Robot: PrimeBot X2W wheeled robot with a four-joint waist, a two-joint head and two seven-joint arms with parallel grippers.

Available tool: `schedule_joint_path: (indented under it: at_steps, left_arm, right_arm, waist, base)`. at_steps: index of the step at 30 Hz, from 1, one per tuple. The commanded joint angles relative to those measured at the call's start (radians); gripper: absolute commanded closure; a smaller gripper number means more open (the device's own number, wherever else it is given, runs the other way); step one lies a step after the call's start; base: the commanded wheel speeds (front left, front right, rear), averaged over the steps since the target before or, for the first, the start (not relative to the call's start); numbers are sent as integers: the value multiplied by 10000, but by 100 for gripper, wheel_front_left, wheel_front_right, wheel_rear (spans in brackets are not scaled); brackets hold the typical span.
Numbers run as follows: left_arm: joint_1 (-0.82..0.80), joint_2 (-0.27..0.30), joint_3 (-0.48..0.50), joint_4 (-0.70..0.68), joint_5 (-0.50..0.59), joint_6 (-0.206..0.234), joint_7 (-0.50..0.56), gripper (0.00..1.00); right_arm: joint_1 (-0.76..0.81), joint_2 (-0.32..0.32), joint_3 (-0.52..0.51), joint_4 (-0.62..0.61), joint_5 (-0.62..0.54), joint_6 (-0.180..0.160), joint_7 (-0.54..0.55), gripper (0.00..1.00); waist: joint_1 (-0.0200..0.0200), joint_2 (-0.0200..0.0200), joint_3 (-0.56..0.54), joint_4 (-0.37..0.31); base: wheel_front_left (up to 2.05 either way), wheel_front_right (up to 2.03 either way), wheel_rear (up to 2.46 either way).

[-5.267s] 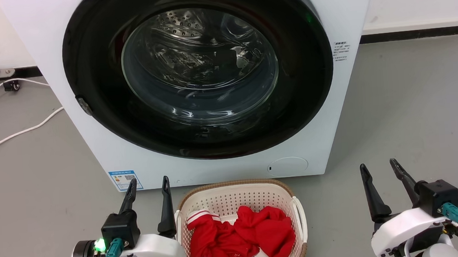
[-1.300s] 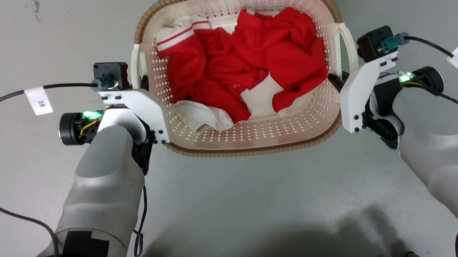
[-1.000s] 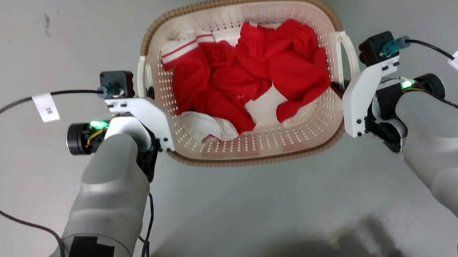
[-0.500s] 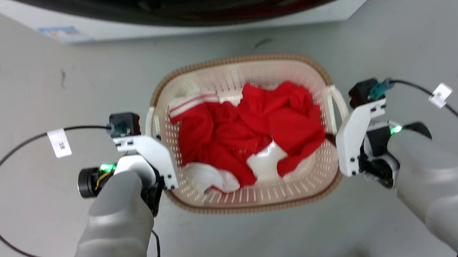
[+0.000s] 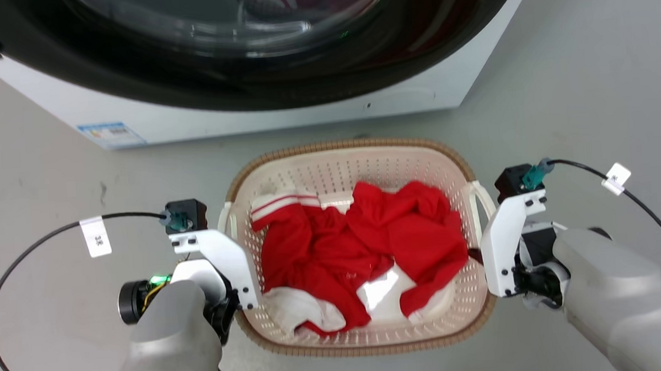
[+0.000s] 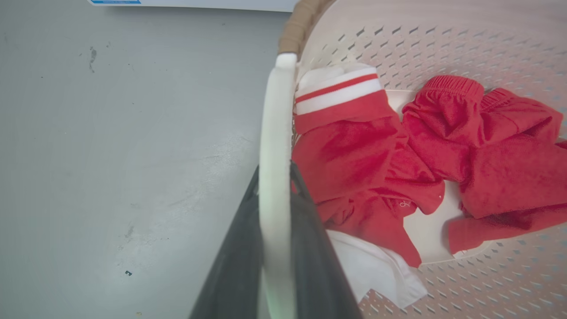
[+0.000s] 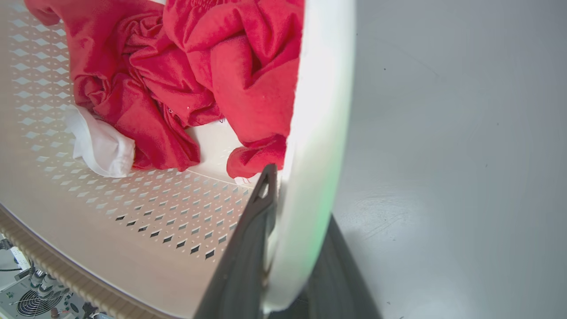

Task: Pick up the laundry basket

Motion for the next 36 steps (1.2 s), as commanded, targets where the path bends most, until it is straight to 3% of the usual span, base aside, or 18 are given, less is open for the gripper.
schedule_joint_path:
  at_steps: [1,21,36]
  left_arm:
    - [101,58,4,-56,-88,-17,45,100]
    - [978,248,-95,-54,-471,-65,1077,100]
    - [1680,454,-176,-49,-698,-60,1610,100]
  right_arm:
    - [236,168,88,-34,122,134,151,100]
    - [1123,212,503,424,974,133,991,100]
    - [1749,226,601,1135,1273,85,1108,100]
  waist:
    - [1,0,-431,-104]
    - [1,0,-2904,-57]
    - [1,0,-4054,84]
  base:
    - [0,0,0]
    - [0,0,0]
    - [0,0,0]
